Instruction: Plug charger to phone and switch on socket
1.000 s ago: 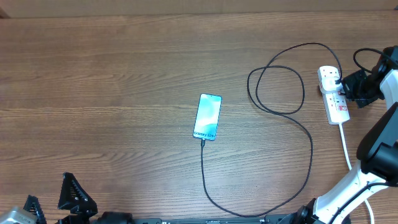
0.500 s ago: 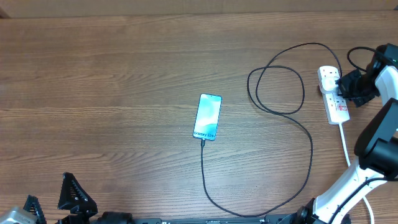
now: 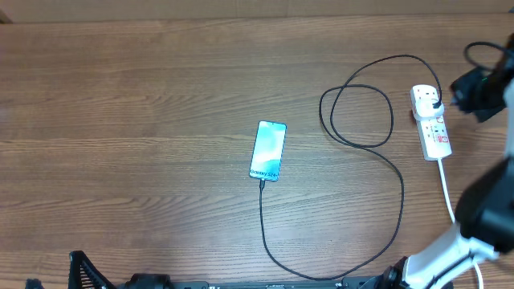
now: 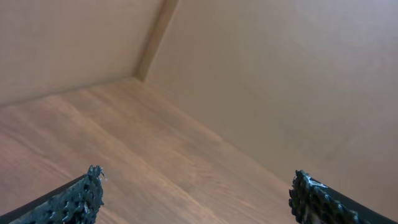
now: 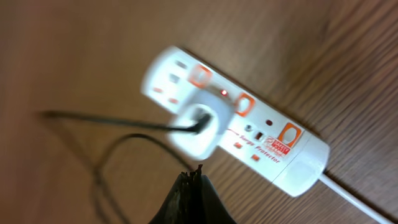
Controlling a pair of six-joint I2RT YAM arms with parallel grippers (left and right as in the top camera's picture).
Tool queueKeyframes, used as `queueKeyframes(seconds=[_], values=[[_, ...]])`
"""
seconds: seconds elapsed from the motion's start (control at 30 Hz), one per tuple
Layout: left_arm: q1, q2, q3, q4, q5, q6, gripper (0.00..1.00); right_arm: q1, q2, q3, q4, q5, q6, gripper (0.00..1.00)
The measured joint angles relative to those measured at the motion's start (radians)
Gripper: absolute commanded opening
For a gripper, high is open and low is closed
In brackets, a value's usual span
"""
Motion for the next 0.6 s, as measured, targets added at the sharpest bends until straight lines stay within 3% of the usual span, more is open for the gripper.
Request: queueKeyframes(seconds=[0.2,0.3,0.43,0.53,0.6], values=[[0.037,0.000,0.000,-0.126,0.000,0.000,1.00,-0.004,-0.367,0.029,0.167,-0.129,0.032,0.04],[0.037,0.000,-0.001,-0.241,0.000,-0.001,1.00,-0.035,-0.574,0.042,0.441,-0.246,0.120,0.04],[0.037,0.000,-0.001,-0.254,0.000,-0.001,1.00,-0.043,-0.729,0.051,0.660,-0.299,0.172,0.09],[0.037,0.000,-0.001,-0.254,0.000,-0.001,1.00,-0.043,-0.822,0.053,0.673,-0.319,0.174,0.09],[0.037,0.000,-0.001,-0.254,0.000,-0.001,0.99,-0.043,-0.876,0.057,0.594,-0.332,0.150,0.09]])
